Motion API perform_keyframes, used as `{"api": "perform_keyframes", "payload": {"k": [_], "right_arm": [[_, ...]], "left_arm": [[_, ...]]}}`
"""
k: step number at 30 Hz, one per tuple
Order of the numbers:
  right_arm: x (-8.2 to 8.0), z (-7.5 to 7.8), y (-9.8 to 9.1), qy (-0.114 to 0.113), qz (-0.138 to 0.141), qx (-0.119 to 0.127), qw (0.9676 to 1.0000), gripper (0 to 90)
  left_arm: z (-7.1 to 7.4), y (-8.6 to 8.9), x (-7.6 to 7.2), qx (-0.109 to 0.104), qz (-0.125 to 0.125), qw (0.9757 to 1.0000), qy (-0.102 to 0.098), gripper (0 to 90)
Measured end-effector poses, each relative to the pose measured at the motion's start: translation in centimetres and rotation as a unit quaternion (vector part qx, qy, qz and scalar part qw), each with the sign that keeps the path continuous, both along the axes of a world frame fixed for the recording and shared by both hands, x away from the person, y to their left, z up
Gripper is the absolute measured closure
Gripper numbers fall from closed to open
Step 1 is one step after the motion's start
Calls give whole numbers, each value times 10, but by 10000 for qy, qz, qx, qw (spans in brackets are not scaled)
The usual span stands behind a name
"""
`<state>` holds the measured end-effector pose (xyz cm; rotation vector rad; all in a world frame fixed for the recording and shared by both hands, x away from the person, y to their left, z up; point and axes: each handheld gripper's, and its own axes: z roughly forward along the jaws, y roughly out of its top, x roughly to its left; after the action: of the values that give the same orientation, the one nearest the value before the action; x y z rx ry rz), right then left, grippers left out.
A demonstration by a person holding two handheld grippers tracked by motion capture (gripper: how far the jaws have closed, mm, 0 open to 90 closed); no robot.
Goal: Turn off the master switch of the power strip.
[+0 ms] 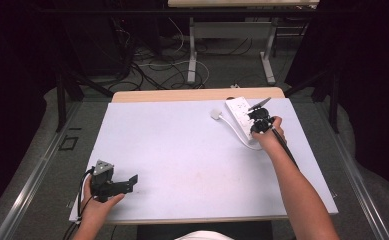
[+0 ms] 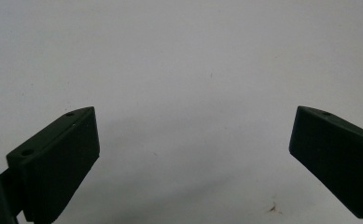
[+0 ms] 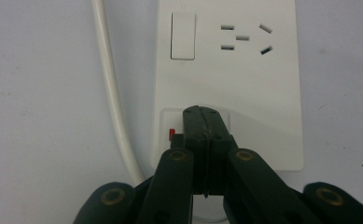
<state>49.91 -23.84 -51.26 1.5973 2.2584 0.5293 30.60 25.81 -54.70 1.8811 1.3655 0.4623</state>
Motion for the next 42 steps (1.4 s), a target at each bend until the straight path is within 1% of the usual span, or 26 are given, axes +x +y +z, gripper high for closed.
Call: {"api": "perform_keyframes", "payload": {"k": [1, 2, 3, 7, 9, 10, 11, 12, 14, 15, 23, 26, 28, 31, 32, 33, 34, 39, 42], "right_arm": [[0, 1, 1, 41, -8, -85, 10000, 900], [-1, 1, 2, 41, -48, -82, 9999, 900], [-1, 1, 1, 15, -20, -88, 10000, 900], [-1, 2, 1, 33, -81, -56, 9999, 900], [-1, 3, 1, 16, -38, -79, 10000, 900], [-1, 3, 0, 2, -5, -58, 10000, 900], [-1, 4, 0, 15, -77, 0, 10000, 898], [0, 4, -1, -16, -65, 20, 10000, 896], [0, 4, -1, -5, -92, 11, 10000, 887], [0, 4, -1, -11, -95, 4, 10000, 886], [0, 4, -1, -30, -85, -1, 10000, 865], [0, 4, -1, -7, -131, 41, 9999, 857], [-1, 4, -1, -19, -157, 65, 9999, 855], [-1, 6, -2, -18, -142, 49, 9999, 848], [-1, 6, -3, -35, -162, 87, 9998, 846], [-1, 7, -3, 13, -191, 98, 9998, 841], [-1, 6, -4, -11, -186, 143, 9997, 837], [-1, 8, -6, 33, -226, 114, 9997, 829], [-1, 9, -7, -27, -208, 169, 9996, 819]], "left_arm": [[-1, -1, 0, -42, 46, 9999, -91, 18], [-1, 0, 0, -22, 21, 10000, -41, 18], [0, 0, 0, -18, 11, 10000, -24, 18], [0, 1, 0, -44, 37, 10000, -56, 18], [0, 1, 0, -44, 65, 9999, -72, 18], [0, 2, 0, -26, 52, 10000, -37, 18], [0, 2, 0, -28, 59, 10000, -38, 19], [0, 2, 0, -35, 66, 10000, -43, 20], [0, 1, 1, -47, 84, 9999, -78, 20], [0, 1, 1, -18, 56, 10000, -34, 20], [-1, 2, 0, -36, 50, 10000, -56, 20], [0, 2, 0, -47, 52, 10000, -33, 21], [-1, 1, 0, -40, 59, 9999, -77, 21], [0, 1, 0, -36, 45, 10000, -34, 21], [0, 1, 1, -38, 43, 10000, -31, 21], [0, 1, 1, -38, 49, 10000, -22, 21], [0, 1, 1, -41, 46, 10000, -25, 21], [0, 0, 1, -44, 53, 10000, -28, 22], [-1, 0, 1, -55, 62, 10000, -47, 22]]}}
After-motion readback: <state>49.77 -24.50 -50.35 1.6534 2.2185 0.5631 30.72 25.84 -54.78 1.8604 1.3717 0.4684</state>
